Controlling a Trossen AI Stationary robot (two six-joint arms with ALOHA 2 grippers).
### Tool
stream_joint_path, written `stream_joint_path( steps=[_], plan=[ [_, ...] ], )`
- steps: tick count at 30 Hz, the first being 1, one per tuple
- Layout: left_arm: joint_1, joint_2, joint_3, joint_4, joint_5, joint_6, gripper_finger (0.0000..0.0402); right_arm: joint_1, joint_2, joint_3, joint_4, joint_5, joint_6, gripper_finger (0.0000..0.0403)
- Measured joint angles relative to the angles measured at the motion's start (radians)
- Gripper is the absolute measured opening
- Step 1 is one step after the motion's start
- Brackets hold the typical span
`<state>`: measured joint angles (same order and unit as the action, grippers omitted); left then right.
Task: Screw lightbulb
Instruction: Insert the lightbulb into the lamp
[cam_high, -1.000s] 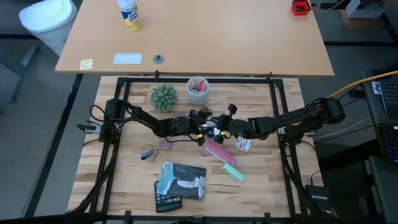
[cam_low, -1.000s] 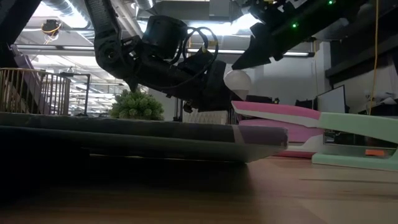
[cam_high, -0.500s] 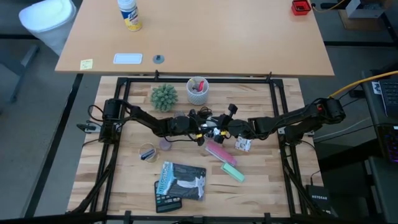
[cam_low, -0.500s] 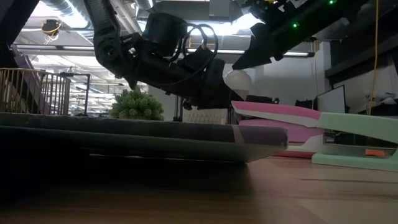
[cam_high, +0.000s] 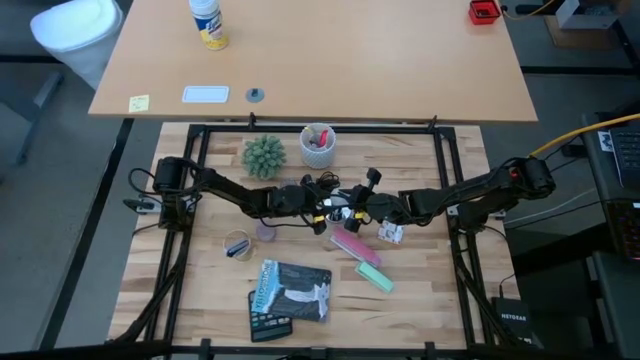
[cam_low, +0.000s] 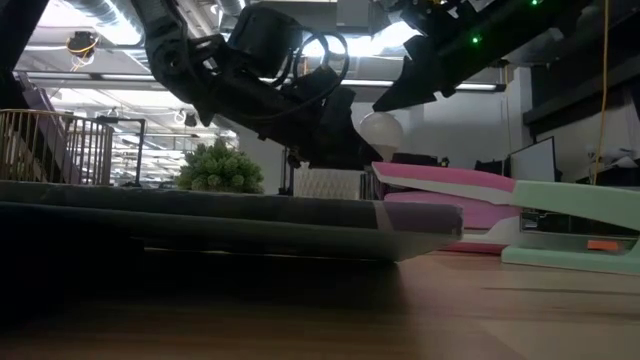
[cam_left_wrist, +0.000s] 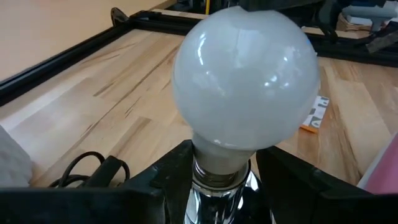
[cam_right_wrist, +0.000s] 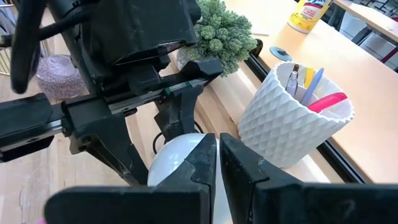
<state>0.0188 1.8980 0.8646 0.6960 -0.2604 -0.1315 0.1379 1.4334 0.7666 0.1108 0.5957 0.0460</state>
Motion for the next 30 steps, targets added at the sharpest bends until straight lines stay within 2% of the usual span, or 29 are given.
stream_joint_path(
  steps=[30],
  plan=[
    [-0.012,0.000,0.001,-0.040,-0.002,0.008,0.0166,-0.024,0.002,-0.001,0.023,0.015,-0.001,0.0028]
  ],
)
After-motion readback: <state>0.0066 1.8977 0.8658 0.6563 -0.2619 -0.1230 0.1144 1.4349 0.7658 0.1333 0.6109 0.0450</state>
